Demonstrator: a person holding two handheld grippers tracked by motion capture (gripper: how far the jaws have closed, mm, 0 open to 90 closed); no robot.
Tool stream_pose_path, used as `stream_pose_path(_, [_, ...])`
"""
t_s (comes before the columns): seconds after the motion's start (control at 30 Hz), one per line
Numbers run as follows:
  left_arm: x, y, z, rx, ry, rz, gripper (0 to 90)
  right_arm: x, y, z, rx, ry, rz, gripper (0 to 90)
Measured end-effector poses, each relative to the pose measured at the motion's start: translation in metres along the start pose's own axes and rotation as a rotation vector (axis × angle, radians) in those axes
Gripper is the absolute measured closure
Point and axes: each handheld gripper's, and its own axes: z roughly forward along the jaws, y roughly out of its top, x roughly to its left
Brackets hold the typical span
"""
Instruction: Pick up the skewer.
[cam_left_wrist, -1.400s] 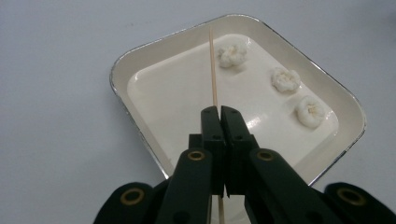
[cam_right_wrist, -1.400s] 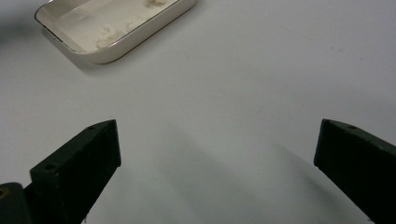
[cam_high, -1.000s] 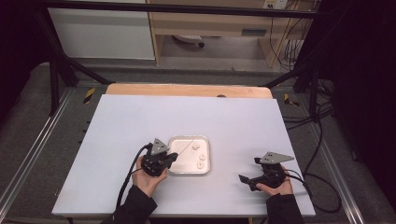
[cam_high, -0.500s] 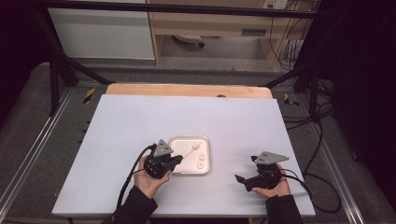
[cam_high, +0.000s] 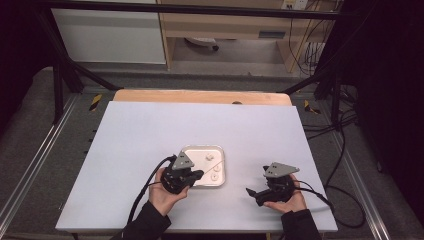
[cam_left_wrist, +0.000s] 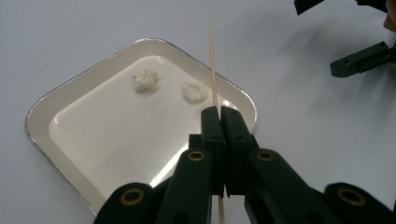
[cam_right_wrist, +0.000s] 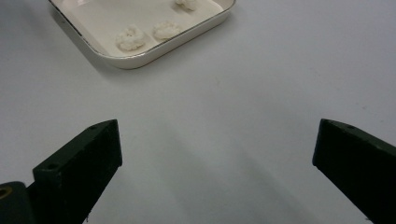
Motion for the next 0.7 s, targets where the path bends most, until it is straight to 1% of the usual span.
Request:
stream_pose_path(0.03, [-0.001,0.001,0.000,0.002,-0.003,0.002,89.0,0.004,0.003,0.001,0.006,-0.004,-0.024,2.0])
stream_pose_path(0.07, [-0.001,0.001,0.000,0.004,-0.009,0.005,89.0,0.004,0.003,0.001,0.006,-0.004,-0.024,2.0])
stream_pose_path(0.1, [-0.002,0.003,0.001,0.009,-0.016,0.016,89.0,0.007,0.006,0.001,0.011,-0.004,-0.049,2.2])
stream_pose_path(0.17, [-0.002,0.003,0.002,0.013,-0.019,0.021,89.1,0.010,0.010,0.002,0.017,-0.010,-0.074,2.5])
stream_pose_path(0.2, [-0.002,0.004,0.003,0.021,-0.016,0.031,89.1,0.011,0.011,0.002,0.019,-0.015,-0.091,2.8])
stream_pose_path(0.27, [-0.002,0.005,0.004,0.023,-0.020,0.033,89.1,0.013,0.014,0.003,0.025,-0.027,-0.115,3.1])
stream_pose_path(0.3, [-0.002,0.006,0.004,0.028,-0.024,0.037,89.1,0.013,0.014,0.003,0.025,-0.027,-0.115,3.1])
stream_pose_path(0.33, [-0.003,0.007,0.005,0.034,-0.023,0.044,89.1,0.014,0.016,0.004,0.029,-0.033,-0.126,3.3])
stream_pose_path(0.37, [-0.003,0.008,0.006,0.040,-0.023,0.053,89.1,0.016,0.018,0.004,0.036,-0.040,-0.151,3.8])
stream_pose_path(0.4, [-0.004,0.009,0.007,0.044,-0.023,0.061,89.1,0.016,0.018,0.004,0.036,-0.040,-0.151,3.8])
stream_pose_path(0.47, [-0.005,0.011,0.008,0.056,-0.028,0.080,89.1,0.019,0.021,0.006,0.039,-0.045,-0.188,5.1])
stream_pose_path(0.5, [-0.005,0.013,0.009,0.062,-0.030,0.086,89.1,0.019,0.021,0.006,0.039,-0.045,-0.188,5.1])
stream_pose_path(0.53, [-0.006,0.014,0.010,0.068,-0.031,0.095,89.1,0.020,0.023,0.007,0.047,-0.054,-0.215,5.9])
stream_pose_path(0.57, [-0.006,0.015,0.011,0.075,-0.036,0.102,89.1,0.020,0.023,0.007,0.047,-0.054,-0.215,5.9])
stream_pose_path(0.6, [-0.007,0.016,0.012,0.078,-0.038,0.106,89.1,0.021,0.024,0.008,0.057,-0.059,-0.248,7.0])
stream_pose_path(0.63, [-0.007,0.016,0.013,0.082,-0.040,0.111,89.1,0.022,0.024,0.009,0.062,-0.063,-0.266,7.6])
stream_pose_path(0.67, [-0.008,0.017,0.014,0.083,-0.043,0.115,89.1,0.022,0.024,0.009,0.062,-0.063,-0.266,7.6])
stream_pose_path(0.7, [-0.009,0.018,0.016,0.085,-0.046,0.118,89.1,0.023,0.025,0.009,0.064,-0.066,-0.282,8.2])
